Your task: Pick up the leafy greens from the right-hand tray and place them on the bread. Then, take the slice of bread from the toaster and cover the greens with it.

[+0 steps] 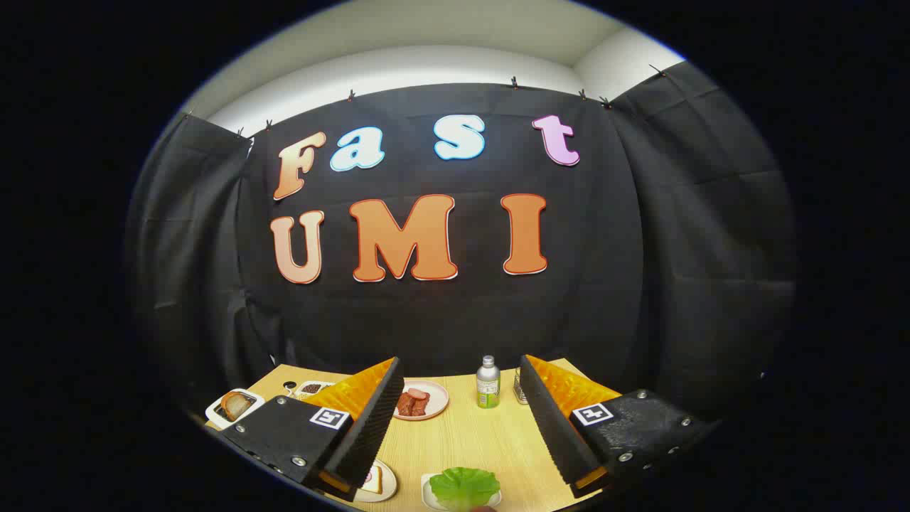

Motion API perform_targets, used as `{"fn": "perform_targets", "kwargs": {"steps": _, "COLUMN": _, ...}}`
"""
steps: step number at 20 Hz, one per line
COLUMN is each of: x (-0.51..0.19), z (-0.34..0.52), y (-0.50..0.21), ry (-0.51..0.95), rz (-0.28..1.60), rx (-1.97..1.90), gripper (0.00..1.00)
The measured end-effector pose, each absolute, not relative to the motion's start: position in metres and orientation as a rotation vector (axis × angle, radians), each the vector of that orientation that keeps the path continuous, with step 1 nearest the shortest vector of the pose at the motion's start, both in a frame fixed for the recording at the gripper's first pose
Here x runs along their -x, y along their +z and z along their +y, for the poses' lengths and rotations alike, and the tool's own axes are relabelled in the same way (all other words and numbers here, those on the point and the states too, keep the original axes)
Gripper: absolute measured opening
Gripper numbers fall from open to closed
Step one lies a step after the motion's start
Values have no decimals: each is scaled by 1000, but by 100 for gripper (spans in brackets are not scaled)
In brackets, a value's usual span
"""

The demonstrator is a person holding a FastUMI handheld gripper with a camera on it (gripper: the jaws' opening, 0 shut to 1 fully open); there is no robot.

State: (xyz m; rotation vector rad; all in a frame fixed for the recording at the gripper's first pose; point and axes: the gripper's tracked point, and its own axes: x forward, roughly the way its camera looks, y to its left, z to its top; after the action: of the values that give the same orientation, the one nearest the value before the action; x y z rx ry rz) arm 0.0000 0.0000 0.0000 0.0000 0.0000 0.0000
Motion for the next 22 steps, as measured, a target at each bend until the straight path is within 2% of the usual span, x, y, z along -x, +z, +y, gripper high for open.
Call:
{"fn": "perform_targets", "kwargs": {"steps": 12, "x": -13, "z": 27, "y": -19, "ry": 52, "rz": 65, "rx": 43, "gripper": 98}}
{"fn": "perform_targets", "kwargs": {"steps": 22, "x": -25, "z": 27, "y": -93, "ry": 45, "rz": 304, "rx": 110, "gripper": 99}}
